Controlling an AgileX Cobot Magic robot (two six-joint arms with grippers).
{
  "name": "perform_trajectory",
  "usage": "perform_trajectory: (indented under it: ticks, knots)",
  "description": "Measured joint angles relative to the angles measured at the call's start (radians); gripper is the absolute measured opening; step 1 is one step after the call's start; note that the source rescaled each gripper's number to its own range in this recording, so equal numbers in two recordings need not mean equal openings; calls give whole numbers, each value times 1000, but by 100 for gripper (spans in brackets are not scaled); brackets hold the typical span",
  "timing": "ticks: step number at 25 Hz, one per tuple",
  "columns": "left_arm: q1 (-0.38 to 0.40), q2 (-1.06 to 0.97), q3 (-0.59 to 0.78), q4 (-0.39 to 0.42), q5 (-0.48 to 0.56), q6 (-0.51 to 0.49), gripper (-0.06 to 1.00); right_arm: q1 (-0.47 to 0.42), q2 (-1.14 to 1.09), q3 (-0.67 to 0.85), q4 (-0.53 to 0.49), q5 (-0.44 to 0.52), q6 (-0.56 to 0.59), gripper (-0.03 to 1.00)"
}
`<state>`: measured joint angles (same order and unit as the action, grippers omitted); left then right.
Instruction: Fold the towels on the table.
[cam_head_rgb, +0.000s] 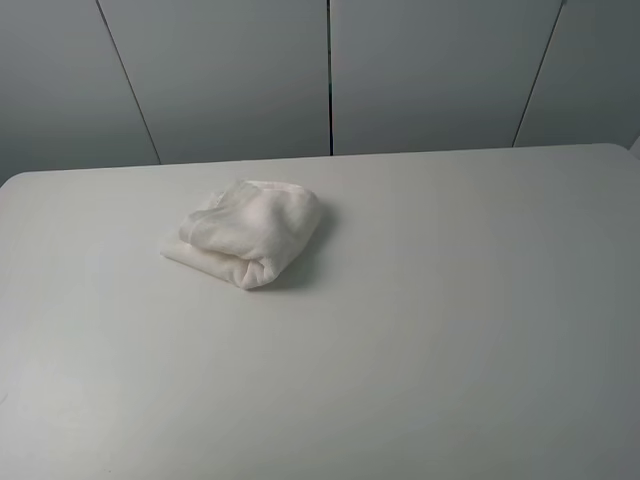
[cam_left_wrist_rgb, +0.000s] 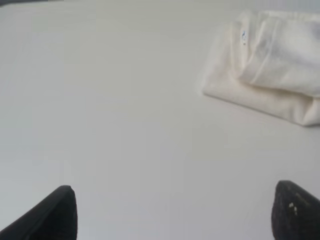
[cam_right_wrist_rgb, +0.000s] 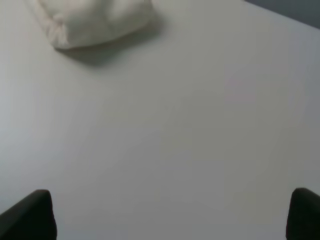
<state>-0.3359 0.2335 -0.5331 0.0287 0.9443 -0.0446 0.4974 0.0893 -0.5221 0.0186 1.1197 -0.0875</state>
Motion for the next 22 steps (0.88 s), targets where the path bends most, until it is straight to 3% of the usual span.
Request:
perform_trajectory:
  ticks: [13, 18, 22]
  knots:
    - [0, -213, 1, -69, 7, 45, 100, 0, -86, 4, 27, -8, -10, 100]
    - [0, -216, 2, -50, 143, 45, 100, 0, -86, 5, 38, -8, -10, 100]
    - [0, -216, 17, -41, 141, 69, 100, 0, -86, 5, 46, -8, -10, 100]
